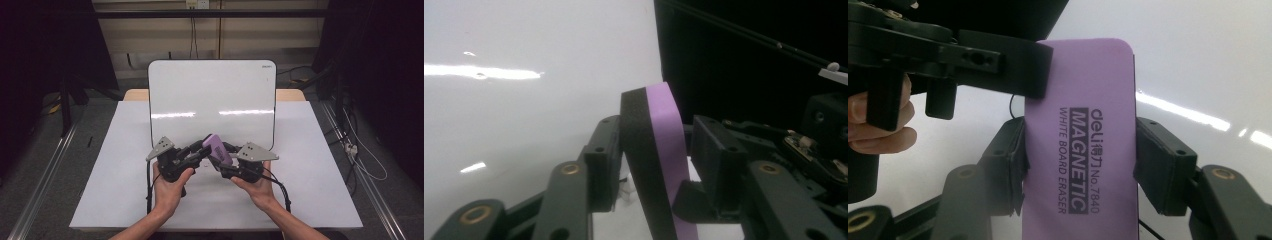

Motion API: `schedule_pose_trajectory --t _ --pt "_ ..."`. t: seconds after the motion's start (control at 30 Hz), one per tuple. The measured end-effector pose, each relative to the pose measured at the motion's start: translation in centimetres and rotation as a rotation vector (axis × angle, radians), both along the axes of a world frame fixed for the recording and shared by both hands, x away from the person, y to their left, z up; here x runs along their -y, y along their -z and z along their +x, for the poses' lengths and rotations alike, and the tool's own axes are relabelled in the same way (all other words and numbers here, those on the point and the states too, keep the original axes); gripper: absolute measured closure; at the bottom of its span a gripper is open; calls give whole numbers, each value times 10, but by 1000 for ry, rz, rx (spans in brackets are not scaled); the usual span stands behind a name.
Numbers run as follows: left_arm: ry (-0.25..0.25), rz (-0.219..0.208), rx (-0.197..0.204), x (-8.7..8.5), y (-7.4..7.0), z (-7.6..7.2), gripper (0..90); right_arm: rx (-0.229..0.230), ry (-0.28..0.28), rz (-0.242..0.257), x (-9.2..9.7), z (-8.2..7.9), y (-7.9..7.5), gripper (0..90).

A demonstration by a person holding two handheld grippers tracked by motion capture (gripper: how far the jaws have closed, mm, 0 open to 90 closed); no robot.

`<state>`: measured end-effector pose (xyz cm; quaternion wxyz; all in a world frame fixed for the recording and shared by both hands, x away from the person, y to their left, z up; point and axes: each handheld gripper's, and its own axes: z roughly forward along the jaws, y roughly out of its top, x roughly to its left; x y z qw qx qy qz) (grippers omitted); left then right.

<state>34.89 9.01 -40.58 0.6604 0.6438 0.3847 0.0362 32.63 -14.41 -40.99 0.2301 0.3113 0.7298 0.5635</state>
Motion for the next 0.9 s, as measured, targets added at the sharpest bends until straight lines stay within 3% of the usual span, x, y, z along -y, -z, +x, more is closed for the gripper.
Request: schedule_pose_trajectory --t 0.23,0.33,0.67,0.83,0.9 --pt "8 -19 -41 -1 2 1 615 -7 3 -1 -1 0 2 417" --pt "18 -10 -27 -1 0 1 629 -6 2 4 -2 0 1 417" --pt "-32 -46 -14 3 0 0 633 -34 17 50 -3 3 1 417" --pt "-14 -4 -15 1 -3 1 639 -38 11 44 -3 4 2 415" --pt "-5 17 2 0 -6 1 644 -30 8 41 -4 3 2 413"
